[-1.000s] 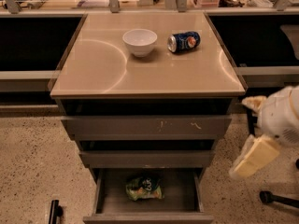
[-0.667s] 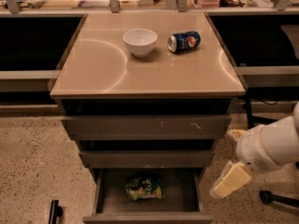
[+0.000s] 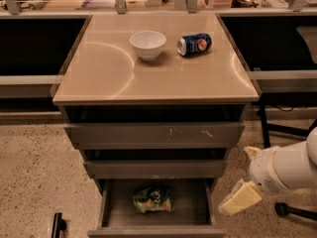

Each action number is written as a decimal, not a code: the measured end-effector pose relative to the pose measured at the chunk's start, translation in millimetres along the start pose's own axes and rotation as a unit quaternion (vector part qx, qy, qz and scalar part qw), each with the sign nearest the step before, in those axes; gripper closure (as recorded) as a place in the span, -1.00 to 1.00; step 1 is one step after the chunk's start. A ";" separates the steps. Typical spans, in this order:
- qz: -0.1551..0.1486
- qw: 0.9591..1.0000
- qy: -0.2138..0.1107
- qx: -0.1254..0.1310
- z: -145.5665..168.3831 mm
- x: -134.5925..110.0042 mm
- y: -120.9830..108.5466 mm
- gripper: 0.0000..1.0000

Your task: Pick green rice chip bag from bottom drawer and place on counter

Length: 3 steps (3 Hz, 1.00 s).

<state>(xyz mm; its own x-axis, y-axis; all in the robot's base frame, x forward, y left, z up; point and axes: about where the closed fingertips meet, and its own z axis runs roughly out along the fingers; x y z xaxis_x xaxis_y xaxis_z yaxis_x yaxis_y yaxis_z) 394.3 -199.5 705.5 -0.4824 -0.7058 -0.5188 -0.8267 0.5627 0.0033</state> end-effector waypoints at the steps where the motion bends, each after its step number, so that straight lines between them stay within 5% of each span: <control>1: 0.050 0.998 -0.020 -0.012 55.5 49.4 25.2 -1.00; 2: 0.093 0.993 -0.070 -0.011 112.7 82.6 21.4 -1.00; 3: 0.114 0.990 -0.079 -0.031 142.1 96.5 28.0 -1.00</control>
Offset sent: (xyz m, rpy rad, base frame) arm -0.0145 -0.0016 -0.2434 0.3563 0.0072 -0.2578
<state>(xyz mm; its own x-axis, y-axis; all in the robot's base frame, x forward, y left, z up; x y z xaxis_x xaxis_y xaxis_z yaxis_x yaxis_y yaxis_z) 365.8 -190.6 534.0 -0.6113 -0.4837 -0.6263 -0.7196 0.6692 0.1855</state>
